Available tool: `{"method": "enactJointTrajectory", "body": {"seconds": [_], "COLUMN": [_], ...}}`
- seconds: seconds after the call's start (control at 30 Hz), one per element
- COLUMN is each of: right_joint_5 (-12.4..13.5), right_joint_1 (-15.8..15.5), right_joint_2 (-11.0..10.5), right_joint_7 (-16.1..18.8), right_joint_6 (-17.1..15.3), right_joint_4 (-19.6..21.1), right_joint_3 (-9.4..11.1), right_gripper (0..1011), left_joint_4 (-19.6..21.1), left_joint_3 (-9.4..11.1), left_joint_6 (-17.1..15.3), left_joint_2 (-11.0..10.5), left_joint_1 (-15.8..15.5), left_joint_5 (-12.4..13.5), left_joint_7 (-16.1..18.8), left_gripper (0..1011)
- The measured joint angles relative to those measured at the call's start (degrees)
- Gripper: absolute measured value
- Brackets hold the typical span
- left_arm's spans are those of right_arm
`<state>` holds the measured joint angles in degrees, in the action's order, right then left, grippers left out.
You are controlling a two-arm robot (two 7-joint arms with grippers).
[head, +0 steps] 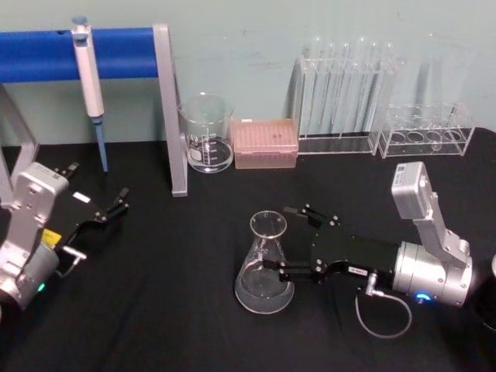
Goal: Grasp the erlenmeyer flask with one hand, shake it three times, then place it back.
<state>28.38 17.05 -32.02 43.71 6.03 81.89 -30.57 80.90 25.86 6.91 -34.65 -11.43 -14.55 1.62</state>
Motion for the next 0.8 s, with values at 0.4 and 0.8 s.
{"method": "enactJointTrajectory", "body": {"seconds": [0.4, 0.8], "right_joint_5": [0.7, 1.15], "right_joint_1": [2.05, 3.2], "right_joint_2": [1.71, 2.32], "right_joint_7": [0.71, 0.99], "right_joint_6": [0.05, -0.52], "right_joint_4": [-2.54, -3.88], "right_joint_3": [-1.59, -2.49], "right_gripper": [1003, 1003], "left_joint_4": [0.0, 0.0], "left_joint_3": [0.0, 0.0], "left_joint_6": [0.0, 0.0], "left_joint_2": [0.0, 0.0], "left_joint_1": [0.0, 0.0], "left_joint_5": [0.0, 0.0], "left_joint_7": [0.0, 0.0], "left_gripper": [1001, 1001]}}
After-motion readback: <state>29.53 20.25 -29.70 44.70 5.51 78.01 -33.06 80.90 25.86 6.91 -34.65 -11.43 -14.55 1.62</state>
